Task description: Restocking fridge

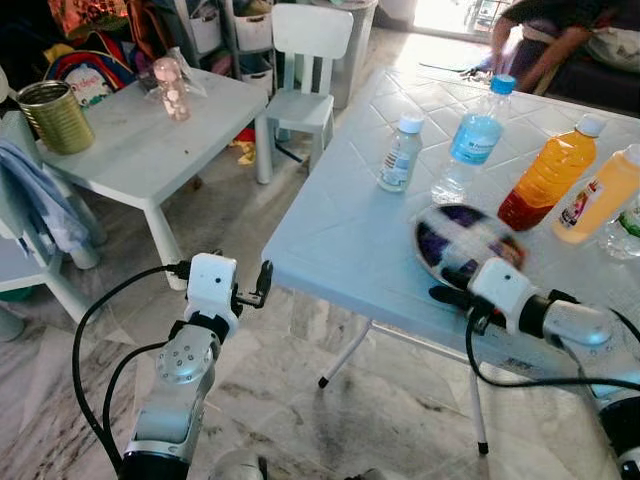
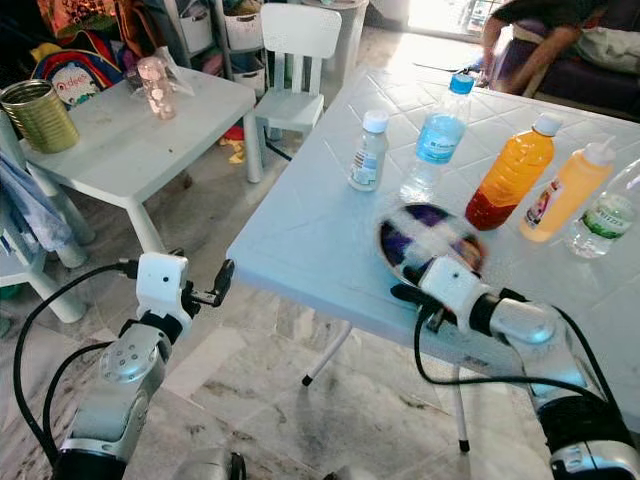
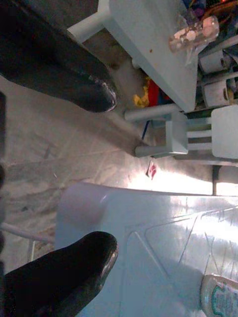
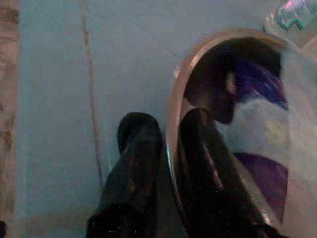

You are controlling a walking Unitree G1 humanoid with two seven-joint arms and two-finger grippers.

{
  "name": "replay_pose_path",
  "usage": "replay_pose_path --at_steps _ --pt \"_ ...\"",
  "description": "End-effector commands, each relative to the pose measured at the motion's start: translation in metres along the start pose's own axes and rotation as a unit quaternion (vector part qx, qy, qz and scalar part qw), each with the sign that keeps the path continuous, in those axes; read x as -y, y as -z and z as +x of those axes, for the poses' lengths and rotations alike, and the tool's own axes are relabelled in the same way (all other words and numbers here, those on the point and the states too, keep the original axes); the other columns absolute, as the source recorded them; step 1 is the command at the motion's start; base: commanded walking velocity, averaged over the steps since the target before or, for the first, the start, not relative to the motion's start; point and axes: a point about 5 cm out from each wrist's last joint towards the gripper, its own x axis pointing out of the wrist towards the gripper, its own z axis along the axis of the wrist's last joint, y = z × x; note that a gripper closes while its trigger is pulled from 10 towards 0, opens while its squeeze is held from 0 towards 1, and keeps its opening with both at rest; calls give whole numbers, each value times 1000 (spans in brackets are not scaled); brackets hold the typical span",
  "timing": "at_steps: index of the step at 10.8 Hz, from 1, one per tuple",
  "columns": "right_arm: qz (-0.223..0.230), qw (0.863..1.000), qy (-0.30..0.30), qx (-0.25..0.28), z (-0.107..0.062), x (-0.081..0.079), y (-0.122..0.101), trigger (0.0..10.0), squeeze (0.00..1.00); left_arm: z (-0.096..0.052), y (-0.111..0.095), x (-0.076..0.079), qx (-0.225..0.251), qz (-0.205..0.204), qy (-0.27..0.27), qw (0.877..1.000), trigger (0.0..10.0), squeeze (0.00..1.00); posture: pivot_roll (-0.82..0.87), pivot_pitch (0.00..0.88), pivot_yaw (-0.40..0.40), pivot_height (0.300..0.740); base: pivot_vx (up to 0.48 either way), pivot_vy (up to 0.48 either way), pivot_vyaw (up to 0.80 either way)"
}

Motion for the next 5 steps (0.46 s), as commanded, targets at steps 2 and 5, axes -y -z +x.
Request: replay_pose_path --at_steps 2,5 --pt "-5 999 -35 -15 -2 -14 9 0 0 -2 3 2 -11 5 2 1000 10000 0 112 64 -24 740 0 0 0" --pt "-36 997 -74 8 -11 -26 6 0 0 -1 4 4 -15 4 4 1000 10000 0 107 66 -24 740 0 0 0"
